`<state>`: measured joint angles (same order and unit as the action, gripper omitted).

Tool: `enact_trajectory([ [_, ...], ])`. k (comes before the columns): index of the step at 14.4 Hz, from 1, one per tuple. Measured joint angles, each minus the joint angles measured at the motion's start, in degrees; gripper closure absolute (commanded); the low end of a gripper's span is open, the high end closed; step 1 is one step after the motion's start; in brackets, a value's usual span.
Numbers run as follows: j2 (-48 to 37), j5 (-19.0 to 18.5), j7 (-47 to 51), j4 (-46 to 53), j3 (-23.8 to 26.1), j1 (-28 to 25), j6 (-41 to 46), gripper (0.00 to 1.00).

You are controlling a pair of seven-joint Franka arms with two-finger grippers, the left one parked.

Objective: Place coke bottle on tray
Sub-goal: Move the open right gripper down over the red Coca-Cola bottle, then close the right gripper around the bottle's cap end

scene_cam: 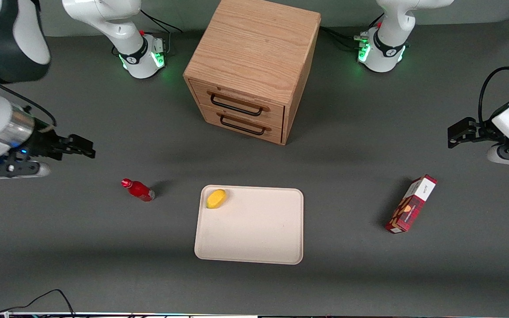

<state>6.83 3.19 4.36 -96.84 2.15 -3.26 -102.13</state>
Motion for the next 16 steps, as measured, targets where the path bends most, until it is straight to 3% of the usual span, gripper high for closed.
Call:
enact_trajectory([
  [6, 1.16, -2.64, -0.05, -14.44, 2.56, -0.18, -17.34, 0.01],
  [9, 2.96, -4.77, -0.13, -15.86, 2.7, -0.18, -20.62, 0.02],
  [16, 7.74, -5.13, -0.15, -15.93, 2.85, -0.18, -26.37, 0.1],
])
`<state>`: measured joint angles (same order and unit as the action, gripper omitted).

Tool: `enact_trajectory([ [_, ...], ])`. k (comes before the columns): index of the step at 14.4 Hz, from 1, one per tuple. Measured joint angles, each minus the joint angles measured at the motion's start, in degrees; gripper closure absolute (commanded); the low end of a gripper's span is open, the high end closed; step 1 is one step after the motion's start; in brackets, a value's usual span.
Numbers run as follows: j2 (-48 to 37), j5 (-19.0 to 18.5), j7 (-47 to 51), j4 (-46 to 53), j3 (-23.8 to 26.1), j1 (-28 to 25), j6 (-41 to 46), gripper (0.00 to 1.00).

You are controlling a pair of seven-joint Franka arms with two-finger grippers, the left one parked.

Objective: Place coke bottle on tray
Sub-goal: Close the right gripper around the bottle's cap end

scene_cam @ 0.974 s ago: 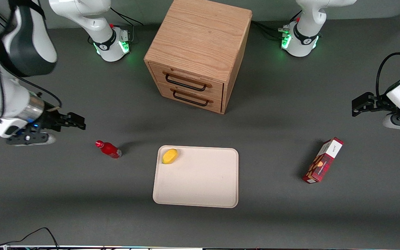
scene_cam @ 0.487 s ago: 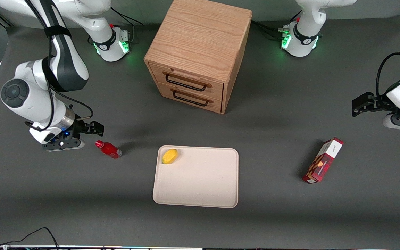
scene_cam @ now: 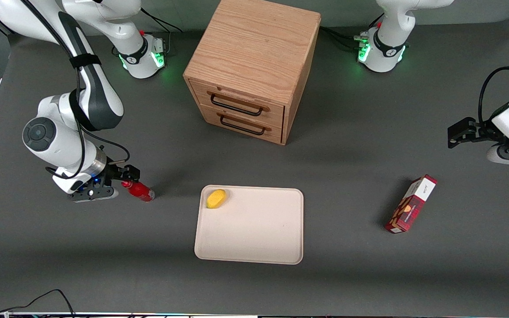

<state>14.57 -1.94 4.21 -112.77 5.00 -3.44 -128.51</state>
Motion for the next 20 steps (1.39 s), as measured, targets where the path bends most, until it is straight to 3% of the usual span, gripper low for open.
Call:
enact_trajectory([
  [3, 0.77, -0.02, 0.0, 0.0, 0.04, 0.0, -0.15, 0.15],
  [5, 1.05, -0.03, 0.0, -0.08, 0.05, 0.0, -0.39, 0.25],
  [9, 1.14, -0.03, 0.0, -0.28, 0.05, 0.0, -0.52, 0.48],
  [12, 1.18, -0.03, 0.0, -0.41, 0.05, 0.0, -0.53, 0.73],
  [15, 1.18, -0.03, 0.0, -0.42, 0.05, 0.0, -0.55, 0.82],
  [17, 1.17, -0.05, 0.0, -0.4, 0.05, 0.0, -0.55, 0.83],
  [20, 0.68, -0.06, 0.0, -0.1, 0.06, 0.0, 0.16, 0.94],
])
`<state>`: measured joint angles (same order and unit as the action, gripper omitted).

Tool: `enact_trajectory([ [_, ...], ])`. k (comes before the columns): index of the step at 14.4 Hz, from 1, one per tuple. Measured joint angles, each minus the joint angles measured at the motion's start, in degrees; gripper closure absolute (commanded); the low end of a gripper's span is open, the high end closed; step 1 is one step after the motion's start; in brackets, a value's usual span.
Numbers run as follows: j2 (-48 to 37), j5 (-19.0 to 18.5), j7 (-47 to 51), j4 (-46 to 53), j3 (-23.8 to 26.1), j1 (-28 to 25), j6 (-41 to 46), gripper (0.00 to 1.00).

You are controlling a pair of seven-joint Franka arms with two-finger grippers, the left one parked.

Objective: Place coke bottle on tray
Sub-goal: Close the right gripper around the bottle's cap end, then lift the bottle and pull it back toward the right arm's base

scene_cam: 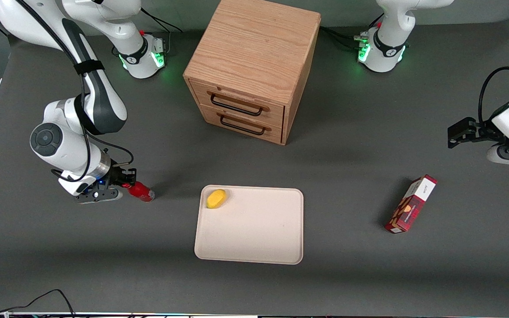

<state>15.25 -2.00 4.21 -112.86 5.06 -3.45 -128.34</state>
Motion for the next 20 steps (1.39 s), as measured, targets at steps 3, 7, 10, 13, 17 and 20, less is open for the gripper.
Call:
enact_trajectory([
  [3, -2.19, -0.02, 0.0, 3.9, 0.08, 0.0, 8.33, 1.0],
  [7, -5.52, -0.03, -0.03, 13.08, 0.14, 0.01, 23.5, 1.0],
  [10, -6.29, -0.02, -0.03, 23.32, 0.17, 0.01, 35.96, 1.0],
  [13, -6.46, -0.01, -0.03, 33.28, 0.21, 0.01, 46.58, 1.0],
  [17, -6.41, -0.01, 0.02, 39.46, 0.23, 0.01, 52.08, 1.0],
  [20, -4.32, 0.49, 0.08, 39.55, 0.84, -0.6, 50.53, 1.0],
])
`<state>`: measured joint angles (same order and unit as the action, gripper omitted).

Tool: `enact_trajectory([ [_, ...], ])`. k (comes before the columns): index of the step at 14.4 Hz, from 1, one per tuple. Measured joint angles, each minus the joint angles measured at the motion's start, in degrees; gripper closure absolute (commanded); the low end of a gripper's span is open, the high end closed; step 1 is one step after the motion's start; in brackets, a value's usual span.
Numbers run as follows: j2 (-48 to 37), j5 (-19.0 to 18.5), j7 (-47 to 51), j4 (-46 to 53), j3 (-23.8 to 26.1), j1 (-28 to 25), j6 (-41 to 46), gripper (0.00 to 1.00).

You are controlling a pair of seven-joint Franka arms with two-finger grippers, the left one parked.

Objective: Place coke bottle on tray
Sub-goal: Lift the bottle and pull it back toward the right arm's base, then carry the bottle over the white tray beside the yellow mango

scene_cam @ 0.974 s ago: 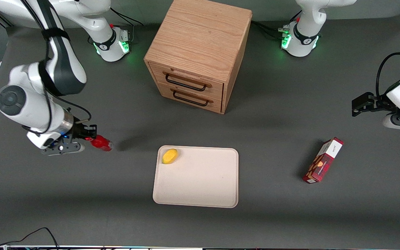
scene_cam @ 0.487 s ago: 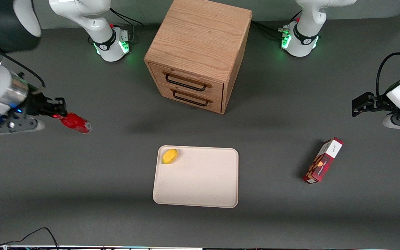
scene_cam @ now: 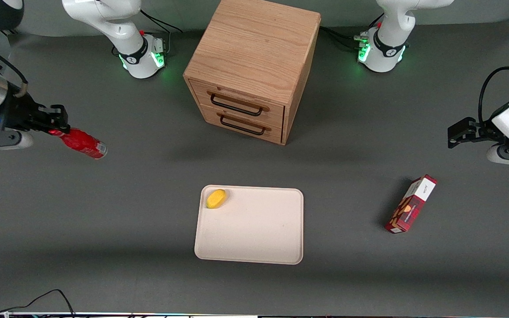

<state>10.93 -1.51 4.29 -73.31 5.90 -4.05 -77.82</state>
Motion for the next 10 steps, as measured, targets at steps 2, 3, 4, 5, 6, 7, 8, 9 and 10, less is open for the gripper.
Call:
enact_trajectory([
  [2, 2.47, 0.17, 0.14, 0.88, 0.47, -2.45, -3.85, 1.0],
  [3, 3.64, 0.19, 1.08, 1.32, 0.54, -4.19, -5.65, 1.0],
  [4, 4.82, 0.19, 3.4, 1.57, 0.6, -5.97, -7.82, 1.0],
  [5, 5.99, 0.21, 5.45, 1.67, 0.7, -7.45, -9.75, 1.0],
  [6, 7.43, 0.22, 6.71, 1.74, 0.75, -8.93, -11.55, 1.0],
  [7, 9.15, 0.22, 7.46, 1.76, 0.76, -10.27, -13.56, 1.0],
  [8, 11.12, 0.22, 7.87, 1.77, 0.79, -11.22, -15.82, 1.0],
  [9, 13.35, 0.23, 7.93, 1.78, 0.82, -11.78, -18.41, 1.0],
  [10, 15.66, 0.24, 7.93, 1.79, 0.85, -12.12, -21.07, 1.0],
])
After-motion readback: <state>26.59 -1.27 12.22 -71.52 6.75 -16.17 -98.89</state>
